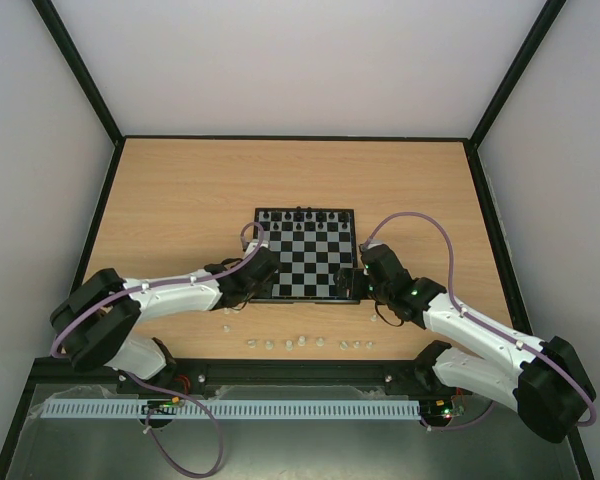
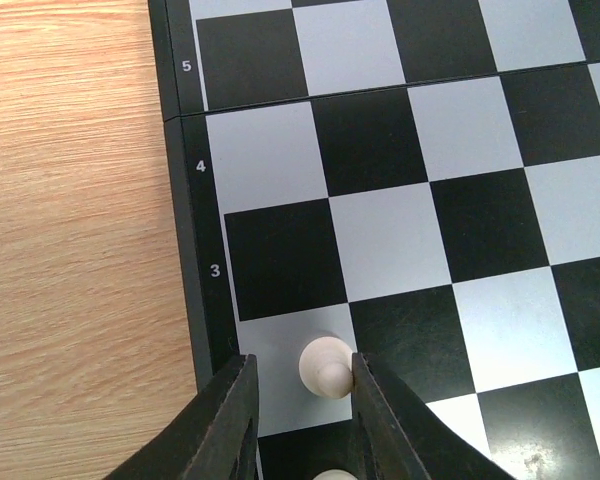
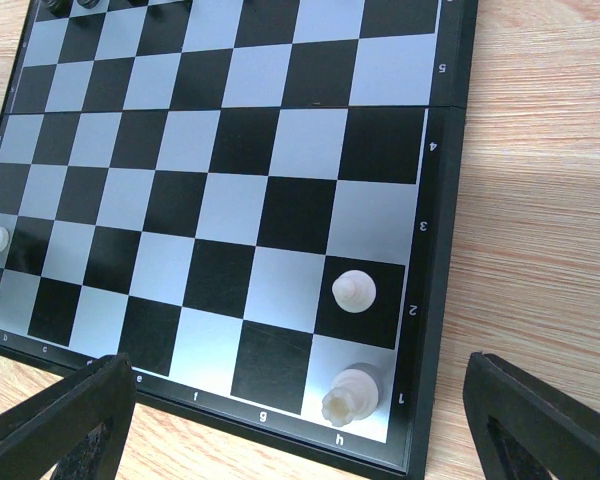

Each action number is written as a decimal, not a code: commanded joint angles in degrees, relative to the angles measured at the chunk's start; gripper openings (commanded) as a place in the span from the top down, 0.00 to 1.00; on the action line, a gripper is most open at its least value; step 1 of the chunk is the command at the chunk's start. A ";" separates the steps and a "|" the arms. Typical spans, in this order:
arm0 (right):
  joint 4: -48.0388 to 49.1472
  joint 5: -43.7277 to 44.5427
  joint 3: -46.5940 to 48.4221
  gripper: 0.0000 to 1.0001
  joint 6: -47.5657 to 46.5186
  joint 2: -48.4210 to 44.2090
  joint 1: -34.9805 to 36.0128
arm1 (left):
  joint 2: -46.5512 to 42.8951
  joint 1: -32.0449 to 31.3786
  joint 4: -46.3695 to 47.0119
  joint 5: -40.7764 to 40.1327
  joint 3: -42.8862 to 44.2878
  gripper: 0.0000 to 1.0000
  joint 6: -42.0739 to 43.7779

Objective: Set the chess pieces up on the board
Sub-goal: Place the chess piece on the chessboard, then pick up the chess piece at the center of the board.

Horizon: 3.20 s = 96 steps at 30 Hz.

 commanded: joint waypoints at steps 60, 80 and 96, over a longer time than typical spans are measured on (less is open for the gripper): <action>1.33 -3.93 -1.19 0.10 -0.69 -0.21 -0.29 | -26.45 -1.00 -17.93 -3.06 -18.00 0.46 -25.41; 1.30 -4.02 -1.38 0.10 -0.69 -0.84 -0.21 | -24.88 -3.20 -16.35 -0.76 -19.34 0.76 -25.71; 1.31 -4.15 -1.46 0.10 -0.69 -0.77 -0.27 | -25.12 -4.53 -20.39 -3.75 -16.24 0.92 -25.21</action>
